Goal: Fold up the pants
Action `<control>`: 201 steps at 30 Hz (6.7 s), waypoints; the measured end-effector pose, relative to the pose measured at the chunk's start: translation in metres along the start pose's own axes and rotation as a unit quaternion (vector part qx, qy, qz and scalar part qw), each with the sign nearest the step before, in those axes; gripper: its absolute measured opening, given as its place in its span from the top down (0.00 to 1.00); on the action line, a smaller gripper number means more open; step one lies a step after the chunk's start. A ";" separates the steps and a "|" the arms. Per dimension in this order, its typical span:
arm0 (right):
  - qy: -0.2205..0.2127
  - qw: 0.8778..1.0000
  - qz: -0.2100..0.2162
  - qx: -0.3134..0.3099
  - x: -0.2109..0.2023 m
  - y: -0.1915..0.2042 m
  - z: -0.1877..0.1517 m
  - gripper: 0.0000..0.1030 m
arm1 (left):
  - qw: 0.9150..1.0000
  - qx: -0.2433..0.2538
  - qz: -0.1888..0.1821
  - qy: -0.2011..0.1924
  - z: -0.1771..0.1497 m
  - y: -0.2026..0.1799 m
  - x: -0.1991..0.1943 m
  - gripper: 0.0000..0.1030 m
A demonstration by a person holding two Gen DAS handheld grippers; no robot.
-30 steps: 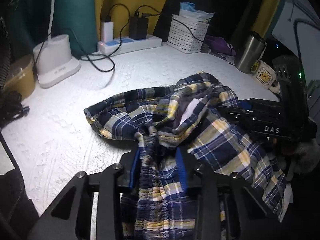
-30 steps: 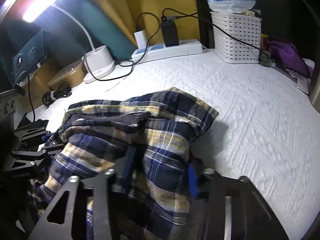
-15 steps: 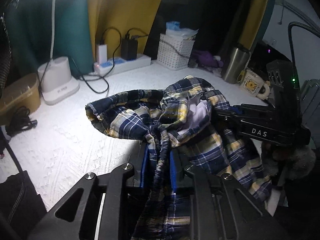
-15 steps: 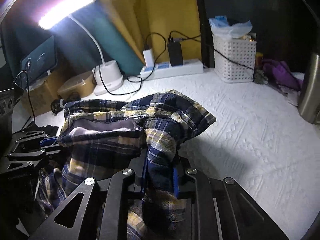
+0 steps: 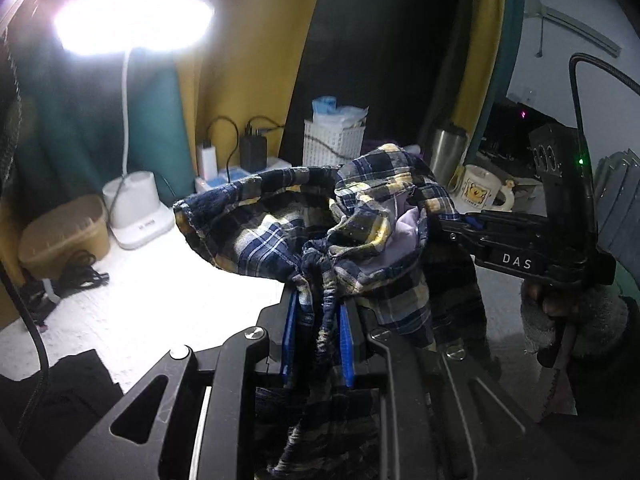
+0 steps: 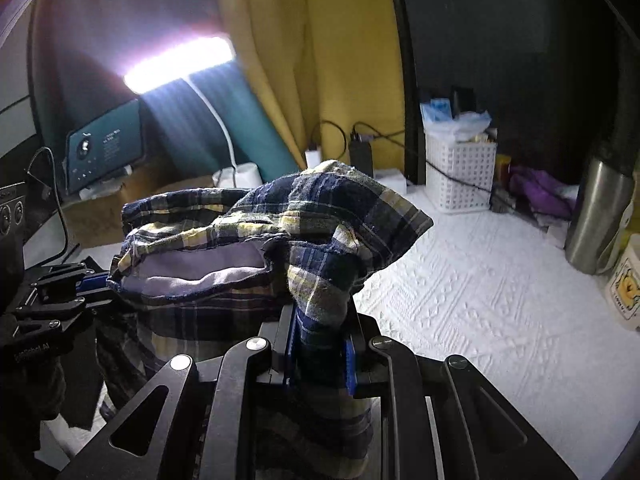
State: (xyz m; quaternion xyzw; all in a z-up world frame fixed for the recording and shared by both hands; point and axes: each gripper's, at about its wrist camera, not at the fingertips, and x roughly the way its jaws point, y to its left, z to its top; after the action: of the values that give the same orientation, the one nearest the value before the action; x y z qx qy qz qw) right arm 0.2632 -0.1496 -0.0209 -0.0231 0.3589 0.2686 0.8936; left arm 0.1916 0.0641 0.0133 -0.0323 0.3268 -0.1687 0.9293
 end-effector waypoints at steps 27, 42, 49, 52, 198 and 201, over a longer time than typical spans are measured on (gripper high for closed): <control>-0.121 0.990 0.025 -0.067 -0.119 0.096 0.007 0.82 | 0.991 0.028 0.065 -0.116 -0.017 -0.016 -0.136 0.84; -0.108 0.988 0.079 -0.071 -0.093 0.153 -0.003 0.82 | 0.987 0.002 0.112 -0.111 -0.054 0.022 -0.176 0.84; -0.071 0.992 0.082 -0.068 -0.061 0.162 -0.008 0.82 | 0.990 -0.024 0.108 -0.087 -0.063 0.044 -0.160 0.84; -0.054 0.993 0.081 -0.062 -0.043 0.160 -0.008 0.82 | 0.991 -0.031 0.106 -0.074 -0.065 0.051 -0.150 0.84; 0.116 0.993 0.005 -0.013 -0.008 0.117 -0.119 0.40 | 0.982 -0.082 0.151 0.073 -0.120 0.052 -0.097 0.49; 0.106 0.994 -0.002 -0.009 -0.021 0.113 -0.122 0.40 | 0.985 -0.074 0.144 0.068 -0.118 0.041 -0.098 0.49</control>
State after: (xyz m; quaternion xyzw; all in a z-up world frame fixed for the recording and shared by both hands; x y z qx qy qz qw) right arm 0.1181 -0.0906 -0.0804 -0.0597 0.4493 0.2660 0.8508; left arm 0.0595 0.1417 -0.0275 -0.0419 0.4021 -0.0108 0.9146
